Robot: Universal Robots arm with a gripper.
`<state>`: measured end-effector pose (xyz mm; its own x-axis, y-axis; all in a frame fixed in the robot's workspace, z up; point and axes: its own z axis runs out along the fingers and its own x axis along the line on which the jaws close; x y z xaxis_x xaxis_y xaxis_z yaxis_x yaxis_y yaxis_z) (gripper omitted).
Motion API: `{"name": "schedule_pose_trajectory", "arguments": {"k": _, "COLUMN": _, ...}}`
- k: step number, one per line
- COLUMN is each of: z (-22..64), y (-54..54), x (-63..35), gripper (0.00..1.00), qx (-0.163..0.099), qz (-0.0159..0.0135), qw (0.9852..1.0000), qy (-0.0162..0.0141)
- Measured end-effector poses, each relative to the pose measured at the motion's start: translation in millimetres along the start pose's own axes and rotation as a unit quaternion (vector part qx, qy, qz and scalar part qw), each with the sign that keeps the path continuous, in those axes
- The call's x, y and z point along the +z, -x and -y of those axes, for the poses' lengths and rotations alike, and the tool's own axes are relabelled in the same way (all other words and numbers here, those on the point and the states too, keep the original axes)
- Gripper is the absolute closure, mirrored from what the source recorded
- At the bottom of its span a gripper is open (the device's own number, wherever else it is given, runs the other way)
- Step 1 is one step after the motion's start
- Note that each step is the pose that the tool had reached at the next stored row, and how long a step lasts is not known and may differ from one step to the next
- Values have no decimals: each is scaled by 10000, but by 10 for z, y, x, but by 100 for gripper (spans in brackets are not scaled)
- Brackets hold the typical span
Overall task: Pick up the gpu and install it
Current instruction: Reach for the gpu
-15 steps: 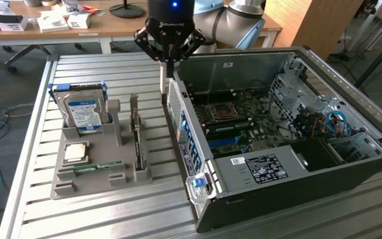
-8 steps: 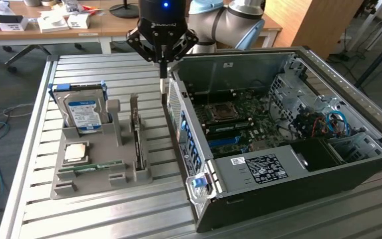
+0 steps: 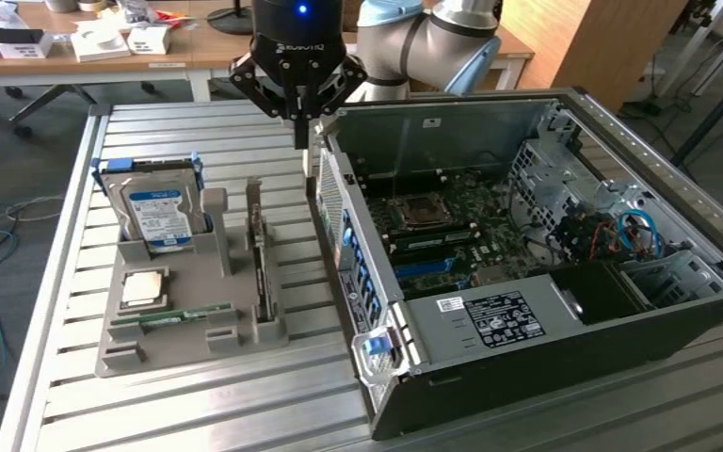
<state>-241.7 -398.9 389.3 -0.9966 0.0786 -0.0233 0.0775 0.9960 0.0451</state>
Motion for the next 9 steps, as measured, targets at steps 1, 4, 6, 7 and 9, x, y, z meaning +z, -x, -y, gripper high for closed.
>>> {"name": "schedule_pose_trajectory", "arguments": {"k": 1, "z": 0, "y": -1, "x": 0, "gripper": 89, "qx": 0, "qz": 0, "qw": 10000, "qy": 0}}
{"name": "schedule_pose_trajectory", "arguments": {"k": 4, "z": 0, "y": -1, "x": 0, "gripper": 89, "qx": 1, "qz": 0, "qw": 10000, "qy": 0}}
{"name": "schedule_pose_trajectory", "arguments": {"k": 6, "z": 0, "y": -1, "x": 0, "gripper": 89, "qx": 1, "qz": 0, "qw": 10000, "qy": 0}}
{"name": "schedule_pose_trajectory", "arguments": {"k": 7, "z": 0, "y": -5, "x": 0, "gripper": 89, "qx": 2, "qz": 0, "qw": 10000, "qy": 0}}
{"name": "schedule_pose_trajectory", "arguments": {"k": 9, "z": 2, "y": -28, "x": -1, "gripper": 89, "qx": 1, "qz": 0, "qw": 10000, "qy": 0}}
